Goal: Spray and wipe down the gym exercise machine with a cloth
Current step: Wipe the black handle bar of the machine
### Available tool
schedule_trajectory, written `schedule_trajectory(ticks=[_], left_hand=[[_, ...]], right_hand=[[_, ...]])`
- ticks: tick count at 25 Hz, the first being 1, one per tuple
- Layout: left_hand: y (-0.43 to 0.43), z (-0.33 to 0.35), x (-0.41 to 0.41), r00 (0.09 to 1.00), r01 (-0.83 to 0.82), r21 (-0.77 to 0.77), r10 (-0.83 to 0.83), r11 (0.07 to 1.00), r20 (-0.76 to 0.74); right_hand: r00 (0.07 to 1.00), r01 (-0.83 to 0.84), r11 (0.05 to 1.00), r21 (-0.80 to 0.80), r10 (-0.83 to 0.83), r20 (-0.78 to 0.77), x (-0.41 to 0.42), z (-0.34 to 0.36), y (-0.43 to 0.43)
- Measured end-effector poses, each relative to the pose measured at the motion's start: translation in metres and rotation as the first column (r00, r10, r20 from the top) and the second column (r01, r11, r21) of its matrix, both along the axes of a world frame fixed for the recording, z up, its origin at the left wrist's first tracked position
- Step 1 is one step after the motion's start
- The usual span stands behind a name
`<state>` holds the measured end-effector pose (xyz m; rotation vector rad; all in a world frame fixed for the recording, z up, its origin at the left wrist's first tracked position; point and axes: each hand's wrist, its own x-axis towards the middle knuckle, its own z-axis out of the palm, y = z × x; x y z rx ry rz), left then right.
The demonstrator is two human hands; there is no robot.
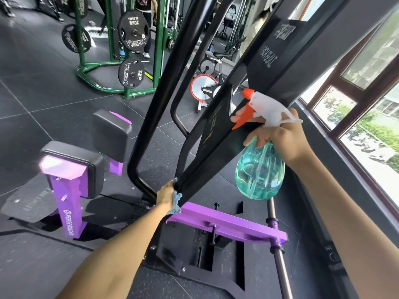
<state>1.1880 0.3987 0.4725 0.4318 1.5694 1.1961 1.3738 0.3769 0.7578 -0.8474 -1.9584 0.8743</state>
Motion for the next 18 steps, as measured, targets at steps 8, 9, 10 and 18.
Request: schedule_trajectory(ticks=[8, 9, 10, 18], left_hand=[[0.027, -0.06, -0.001, 0.992, 0.125, -0.057, -0.123, 0.99, 0.038], [0.019, -0.032, 0.003, 0.992, 0.116, -0.005, -0.116, 0.993, 0.047], [0.014, -0.009, 0.008, 0.992, 0.118, 0.035, -0.12, 0.992, 0.049], [-0.003, 0.158, 0.042, 0.963, 0.26, 0.292, -0.269, 0.92, -0.011]], right_hand=[[0.999, -0.034, 0.999, -0.04, 0.033, -0.031, -0.001, -0.001, 0.004], [0.999, -0.028, 0.999, -0.041, 0.027, -0.036, -0.002, -0.002, 0.004], [0.999, -0.015, 0.999, -0.04, 0.013, -0.043, -0.002, -0.003, 0.005], [0.996, 0.091, 0.991, -0.095, -0.09, 0.015, -0.003, 0.001, -0.003]])
